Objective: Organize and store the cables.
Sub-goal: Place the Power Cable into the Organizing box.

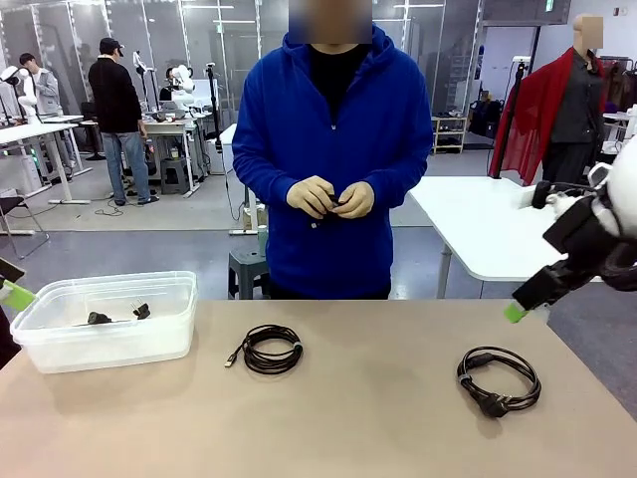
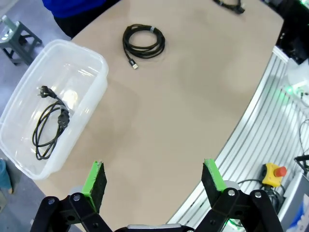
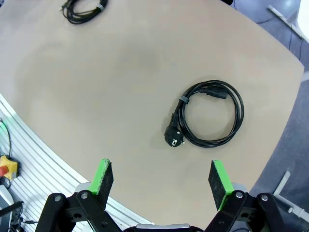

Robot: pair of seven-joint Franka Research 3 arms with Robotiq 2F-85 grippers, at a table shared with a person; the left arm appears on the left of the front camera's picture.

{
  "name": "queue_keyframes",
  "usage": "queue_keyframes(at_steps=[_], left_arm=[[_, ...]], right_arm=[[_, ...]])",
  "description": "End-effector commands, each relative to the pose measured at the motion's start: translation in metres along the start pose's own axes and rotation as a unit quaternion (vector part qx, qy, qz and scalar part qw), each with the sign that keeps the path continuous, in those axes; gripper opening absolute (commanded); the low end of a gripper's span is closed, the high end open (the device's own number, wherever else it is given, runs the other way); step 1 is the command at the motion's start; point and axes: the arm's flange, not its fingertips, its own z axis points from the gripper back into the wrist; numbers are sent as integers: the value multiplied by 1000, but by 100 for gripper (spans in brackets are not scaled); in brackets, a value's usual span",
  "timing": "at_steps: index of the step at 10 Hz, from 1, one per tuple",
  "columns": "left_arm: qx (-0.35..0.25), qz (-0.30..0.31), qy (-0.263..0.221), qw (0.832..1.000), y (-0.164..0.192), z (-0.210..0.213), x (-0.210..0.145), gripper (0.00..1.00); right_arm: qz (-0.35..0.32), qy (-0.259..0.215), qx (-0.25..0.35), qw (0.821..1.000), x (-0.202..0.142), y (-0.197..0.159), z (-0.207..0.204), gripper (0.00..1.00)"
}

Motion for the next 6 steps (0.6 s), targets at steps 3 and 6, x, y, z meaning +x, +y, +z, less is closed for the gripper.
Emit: queue_keyframes(at_steps=[3, 6], left_arm=[[-3, 14, -18, 1000, -2, -8, 3, 100], [-3, 8, -3, 1000, -1, -1, 1, 100]], right_arm=[[-33, 27, -32, 999, -13, 14, -59, 100], [-55, 40, -55, 996, -16, 18, -95, 100]])
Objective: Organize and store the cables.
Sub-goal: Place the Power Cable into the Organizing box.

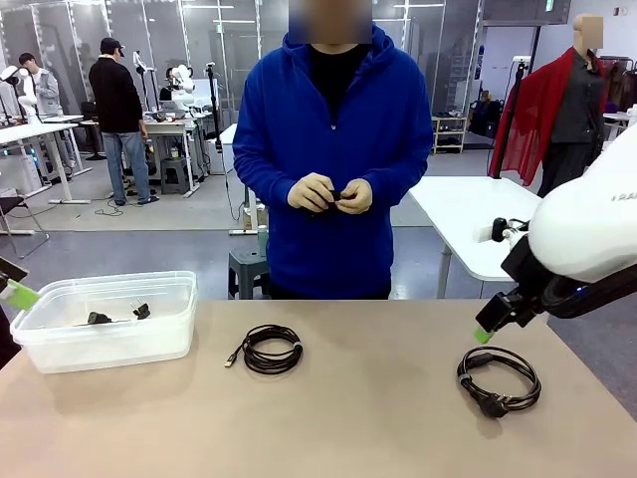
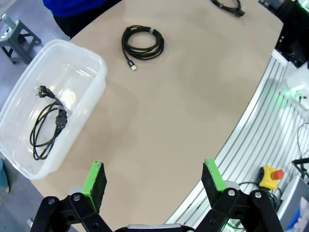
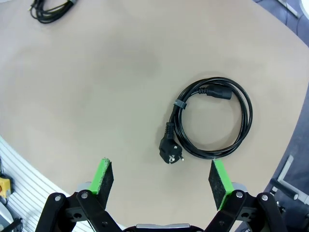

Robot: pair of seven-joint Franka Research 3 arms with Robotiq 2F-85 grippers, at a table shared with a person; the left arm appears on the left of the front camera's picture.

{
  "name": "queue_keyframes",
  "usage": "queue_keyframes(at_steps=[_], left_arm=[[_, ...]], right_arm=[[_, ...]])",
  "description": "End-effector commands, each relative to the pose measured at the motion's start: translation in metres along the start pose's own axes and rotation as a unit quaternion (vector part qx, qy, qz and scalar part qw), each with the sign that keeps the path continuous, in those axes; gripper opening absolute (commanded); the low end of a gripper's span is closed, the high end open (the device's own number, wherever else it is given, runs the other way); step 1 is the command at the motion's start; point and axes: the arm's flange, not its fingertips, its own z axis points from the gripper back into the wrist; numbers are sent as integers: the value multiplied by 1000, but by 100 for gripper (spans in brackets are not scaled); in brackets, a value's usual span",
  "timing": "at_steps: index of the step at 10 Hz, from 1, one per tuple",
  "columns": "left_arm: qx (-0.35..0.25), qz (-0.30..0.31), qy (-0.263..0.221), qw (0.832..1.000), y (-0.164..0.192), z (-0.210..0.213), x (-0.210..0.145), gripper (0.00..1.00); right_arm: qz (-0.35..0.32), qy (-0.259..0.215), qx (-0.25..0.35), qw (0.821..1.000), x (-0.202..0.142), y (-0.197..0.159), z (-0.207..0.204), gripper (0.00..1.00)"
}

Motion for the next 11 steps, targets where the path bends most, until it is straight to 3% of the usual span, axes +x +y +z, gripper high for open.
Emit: queue_keyframes(at_steps=[1, 4, 11], left_arm=[[0, -1, 0, 1000, 0, 0, 0, 100], [0, -1, 0, 1000, 0, 0, 0, 100], [0, -1, 0, 1000, 0, 0, 0, 100]], right_arm=[[-33, 3, -37, 999, -33, 22, -35, 100], [-39, -2, -98, 994, -39, 25, -75, 100], [-80, 31, -99, 991, -51, 24, -143, 100]])
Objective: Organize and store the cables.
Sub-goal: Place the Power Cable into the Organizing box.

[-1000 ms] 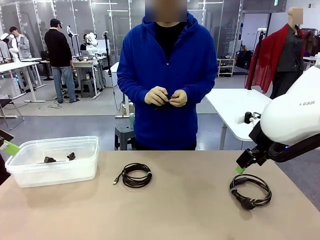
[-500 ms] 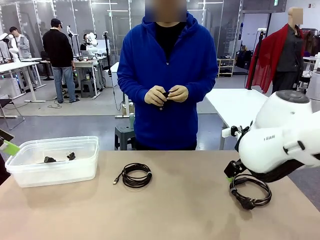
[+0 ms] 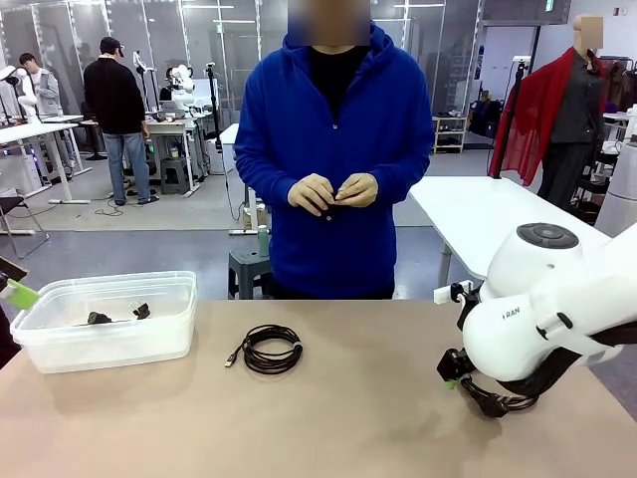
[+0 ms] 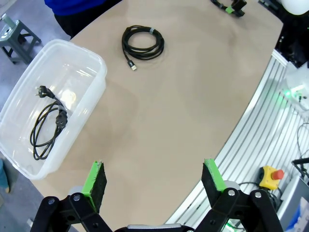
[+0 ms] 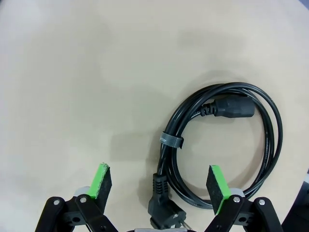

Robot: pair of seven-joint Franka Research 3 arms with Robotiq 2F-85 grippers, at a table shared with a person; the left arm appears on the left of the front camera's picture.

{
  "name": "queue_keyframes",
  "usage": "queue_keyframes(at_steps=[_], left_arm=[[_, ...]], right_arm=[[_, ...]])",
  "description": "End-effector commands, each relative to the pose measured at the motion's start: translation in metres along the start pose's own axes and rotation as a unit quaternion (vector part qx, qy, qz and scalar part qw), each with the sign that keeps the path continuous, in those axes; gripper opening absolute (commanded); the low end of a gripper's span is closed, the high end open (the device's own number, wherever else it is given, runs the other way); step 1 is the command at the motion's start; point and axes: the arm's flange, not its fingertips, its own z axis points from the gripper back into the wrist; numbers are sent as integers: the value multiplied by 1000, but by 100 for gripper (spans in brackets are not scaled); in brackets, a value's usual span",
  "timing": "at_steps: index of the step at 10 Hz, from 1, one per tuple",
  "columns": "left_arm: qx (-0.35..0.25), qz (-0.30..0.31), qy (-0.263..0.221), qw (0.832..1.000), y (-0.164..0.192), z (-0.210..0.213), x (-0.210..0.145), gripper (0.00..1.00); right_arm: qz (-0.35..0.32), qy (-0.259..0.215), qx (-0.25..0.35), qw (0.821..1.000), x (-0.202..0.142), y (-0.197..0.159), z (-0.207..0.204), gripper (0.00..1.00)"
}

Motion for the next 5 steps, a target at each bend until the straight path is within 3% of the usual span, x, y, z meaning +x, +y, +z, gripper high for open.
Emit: queue_keyframes(at_steps=[1, 5], left_arm=[[0, -1, 0, 1000, 0, 0, 0, 100], [0, -1, 0, 1000, 0, 0, 0, 100]], right_arm=[[-19, -16, -20, 999, -54, 11, -9, 100], [-27, -20, -12, 999, -48, 3, -19, 100]])
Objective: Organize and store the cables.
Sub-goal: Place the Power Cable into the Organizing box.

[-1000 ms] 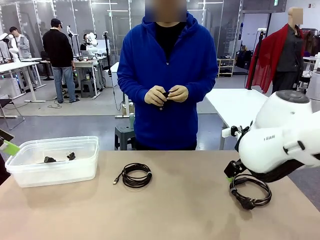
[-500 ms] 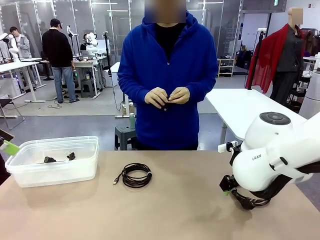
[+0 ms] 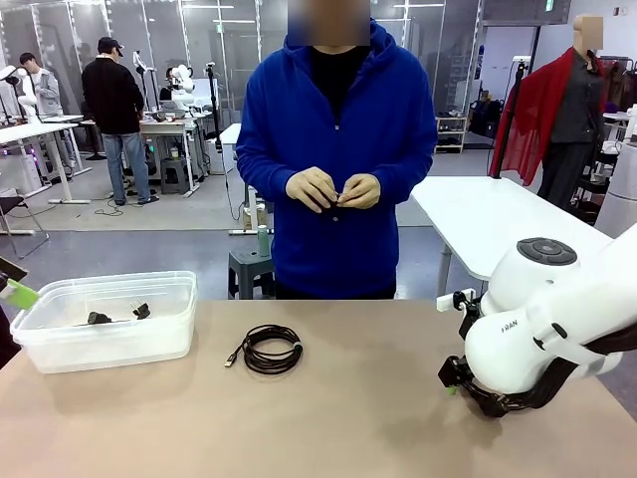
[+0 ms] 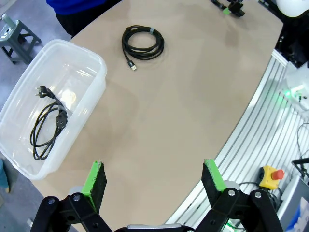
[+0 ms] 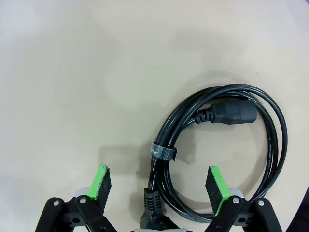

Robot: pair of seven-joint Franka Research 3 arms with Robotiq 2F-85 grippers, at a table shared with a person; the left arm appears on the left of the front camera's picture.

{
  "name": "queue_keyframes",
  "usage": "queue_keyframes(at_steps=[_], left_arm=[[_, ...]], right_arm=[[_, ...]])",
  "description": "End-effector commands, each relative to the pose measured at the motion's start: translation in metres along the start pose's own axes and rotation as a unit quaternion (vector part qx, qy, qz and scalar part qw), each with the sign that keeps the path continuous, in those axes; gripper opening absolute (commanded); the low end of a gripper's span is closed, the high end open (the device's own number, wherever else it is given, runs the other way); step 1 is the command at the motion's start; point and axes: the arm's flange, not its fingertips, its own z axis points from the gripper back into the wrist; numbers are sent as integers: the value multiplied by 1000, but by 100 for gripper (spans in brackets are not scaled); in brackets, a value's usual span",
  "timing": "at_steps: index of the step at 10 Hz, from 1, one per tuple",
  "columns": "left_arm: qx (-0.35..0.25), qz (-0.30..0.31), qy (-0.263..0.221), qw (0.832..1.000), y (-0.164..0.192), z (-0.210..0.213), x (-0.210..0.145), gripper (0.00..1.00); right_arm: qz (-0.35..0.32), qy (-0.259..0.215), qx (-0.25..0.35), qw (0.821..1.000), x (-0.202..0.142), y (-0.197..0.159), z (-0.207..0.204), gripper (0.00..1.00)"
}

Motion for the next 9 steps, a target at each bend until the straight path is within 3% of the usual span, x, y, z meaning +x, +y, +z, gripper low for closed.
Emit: queue_keyframes(at_steps=[1, 2, 4, 5, 7, 9], left_arm=[[0, -1, 0, 1000, 0, 0, 0, 100], [0, -1, 0, 1000, 0, 0, 0, 100], [0, -1, 0, 1000, 0, 0, 0, 100], [0, -1, 0, 1000, 0, 0, 0, 100], [0, -1, 0, 1000, 0, 0, 0, 100], [0, -1, 0, 1000, 0, 0, 0, 100]], right_arm=[[-20, -10, -5, 1000, -44, 9, -1, 100], [-23, -5, -2, 1000, -41, 8, -3, 100], [-32, 3, 7, 999, -36, 4, -3, 81], [-26, 6, 6, 1000, -36, 4, -1, 38], [-32, 3, 9, 999, -33, 3, 0, 0], [-37, 8, 9, 999, -30, 1, -2, 0]])
